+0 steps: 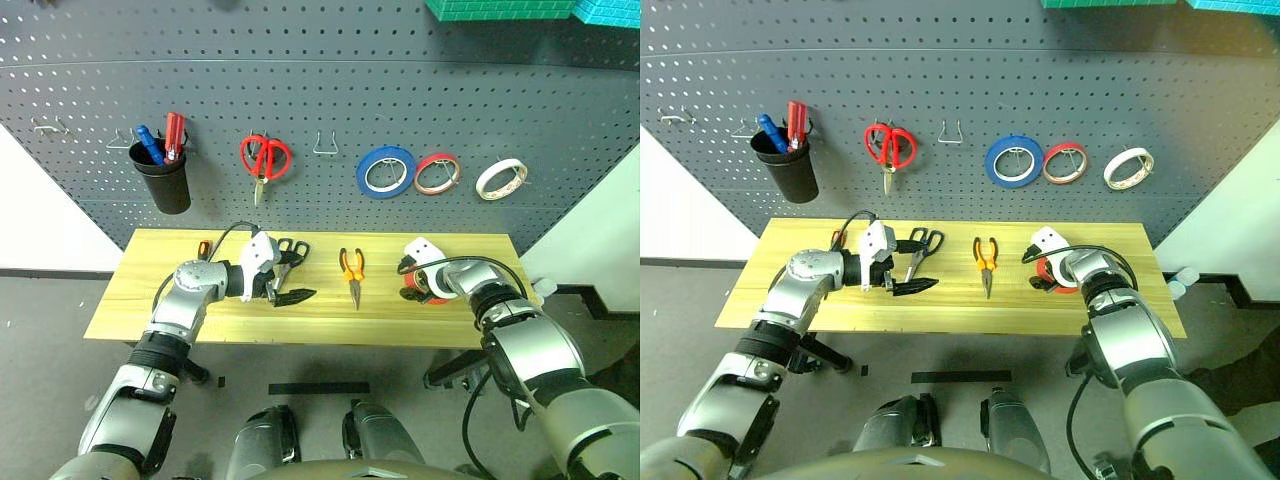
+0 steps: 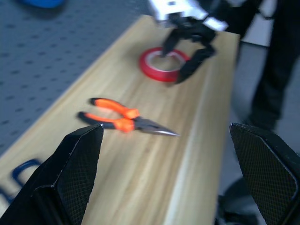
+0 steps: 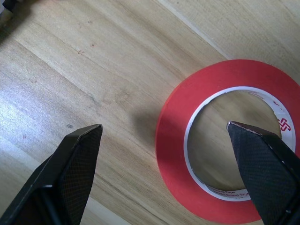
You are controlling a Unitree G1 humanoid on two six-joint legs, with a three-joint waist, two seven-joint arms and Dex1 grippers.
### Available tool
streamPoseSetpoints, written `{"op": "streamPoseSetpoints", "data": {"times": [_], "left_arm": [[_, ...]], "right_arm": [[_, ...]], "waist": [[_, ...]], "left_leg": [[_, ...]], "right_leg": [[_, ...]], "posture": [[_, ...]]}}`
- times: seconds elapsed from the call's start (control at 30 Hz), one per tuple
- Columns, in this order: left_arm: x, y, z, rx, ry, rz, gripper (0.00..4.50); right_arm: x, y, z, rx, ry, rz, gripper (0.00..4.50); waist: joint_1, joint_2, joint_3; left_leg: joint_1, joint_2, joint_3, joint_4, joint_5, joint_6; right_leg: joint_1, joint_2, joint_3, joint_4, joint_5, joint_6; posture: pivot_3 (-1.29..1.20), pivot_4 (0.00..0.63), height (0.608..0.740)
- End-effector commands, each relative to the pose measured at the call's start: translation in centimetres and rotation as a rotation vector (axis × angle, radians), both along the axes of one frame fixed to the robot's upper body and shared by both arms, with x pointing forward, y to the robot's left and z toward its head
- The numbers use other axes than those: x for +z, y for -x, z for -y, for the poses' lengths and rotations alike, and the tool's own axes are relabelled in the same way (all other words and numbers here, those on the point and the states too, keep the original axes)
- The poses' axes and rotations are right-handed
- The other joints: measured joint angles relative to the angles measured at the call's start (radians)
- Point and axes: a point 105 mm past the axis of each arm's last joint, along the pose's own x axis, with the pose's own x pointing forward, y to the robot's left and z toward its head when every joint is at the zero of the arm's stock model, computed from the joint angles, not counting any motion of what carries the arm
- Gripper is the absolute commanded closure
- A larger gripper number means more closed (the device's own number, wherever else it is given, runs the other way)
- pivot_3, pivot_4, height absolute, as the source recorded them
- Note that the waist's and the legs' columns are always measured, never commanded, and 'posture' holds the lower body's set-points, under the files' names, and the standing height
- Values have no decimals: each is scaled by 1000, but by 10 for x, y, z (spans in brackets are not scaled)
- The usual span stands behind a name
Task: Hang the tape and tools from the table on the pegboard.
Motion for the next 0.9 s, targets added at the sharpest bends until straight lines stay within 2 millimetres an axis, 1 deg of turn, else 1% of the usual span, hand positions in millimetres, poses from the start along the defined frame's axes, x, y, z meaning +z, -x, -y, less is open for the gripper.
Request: {"op": "streamPoseSetpoints", "data": {"times": [0.03, 0.13, 0.33, 0.4, 0.63, 0.8, 0.9], "left_arm": [[4, 1, 3, -68, -27, 5, 0], [2, 4, 4, -99, -35, -8, 0], [2, 9, 4, -118, -27, -18, 0], [2, 9, 3, -106, -22, -14, 0], [6, 14, -5, -54, 12, -10, 0], [6, 23, -12, -10, 25, -16, 0], [14, 24, -15, 29, 55, -13, 0]], "right_arm": [[8, -7, 0, -20, 20, 31, 31], [6, -7, -1, -44, 16, 27, 31], [3, -5, -8, -91, -47, -5, 31], [3, -3, -11, -112, -74, -30, 31], [8, -7, -20, -166, -160, -35, 31], [8, -8, -24, -149, -150, -25, 31], [13, -11, -25, -159, -161, -12, 31]], "waist": [[0, 0, 0], [-1, 1, 1], [-2, 2, 2], [-2, 2, 2], [0, 3, 2], [3, 5, 6], [6, 6, 14]], "left_leg": [[0, 0, 0, 0, 0, 0], [0, 0, 0, 0, 0, 0], [0, 0, 0, -1, 0, 0], [0, 0, 0, -1, 0, 0], [-1, 0, 0, -2, 0, 0], [-1, 0, 0, -3, 0, 0], [-1, 0, 0, -3, 0, 0]], "right_leg": [[0, 0, 0, 0, 0, 0], [0, 0, 0, 0, -1, -1], [-1, 0, 0, 0, -1, -2], [-1, 0, 0, 0, -1, -2], [-1, -1, 0, 0, -1, -2], [-2, -1, 0, 0, -2, -4], [-2, -2, 0, -1, -3, -5]], "posture": [[-44, 129, 740], [-42, 133, 740], [-40, 140, 740], [-32, 140, 740], [-7, 153, 740], [14, 166, 740], [33, 183, 740]]}}
